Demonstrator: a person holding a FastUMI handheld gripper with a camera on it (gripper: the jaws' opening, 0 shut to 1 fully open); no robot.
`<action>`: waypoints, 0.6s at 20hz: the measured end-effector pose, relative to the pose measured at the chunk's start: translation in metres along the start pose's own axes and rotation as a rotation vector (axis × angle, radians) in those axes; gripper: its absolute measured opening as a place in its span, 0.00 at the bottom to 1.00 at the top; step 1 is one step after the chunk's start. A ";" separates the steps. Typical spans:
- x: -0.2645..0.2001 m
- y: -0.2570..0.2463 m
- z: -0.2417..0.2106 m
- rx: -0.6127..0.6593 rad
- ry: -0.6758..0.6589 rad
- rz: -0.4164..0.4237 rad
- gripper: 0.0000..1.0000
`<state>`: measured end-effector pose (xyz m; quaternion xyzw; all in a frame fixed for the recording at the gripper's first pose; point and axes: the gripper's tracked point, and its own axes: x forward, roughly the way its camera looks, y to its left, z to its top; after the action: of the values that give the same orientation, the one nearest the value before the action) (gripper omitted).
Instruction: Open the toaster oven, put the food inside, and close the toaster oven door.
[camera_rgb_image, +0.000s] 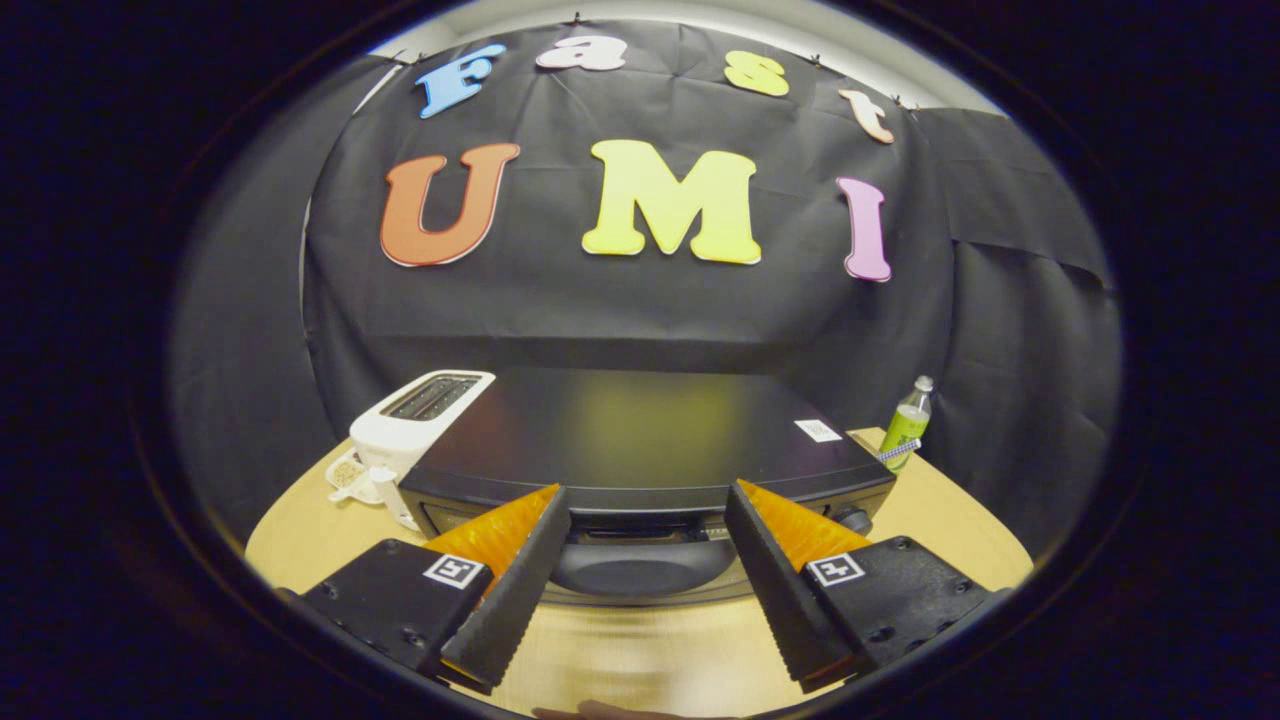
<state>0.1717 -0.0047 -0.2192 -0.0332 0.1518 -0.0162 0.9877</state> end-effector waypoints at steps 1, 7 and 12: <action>0.001 -0.002 -0.004 0.000 0.016 0.006 1.00; -0.002 0.003 -0.015 0.005 0.066 0.040 1.00; -0.021 -0.003 -0.028 -0.009 0.097 0.031 1.00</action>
<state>0.1436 -0.0081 -0.2391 -0.0343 0.2000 -0.0017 0.9792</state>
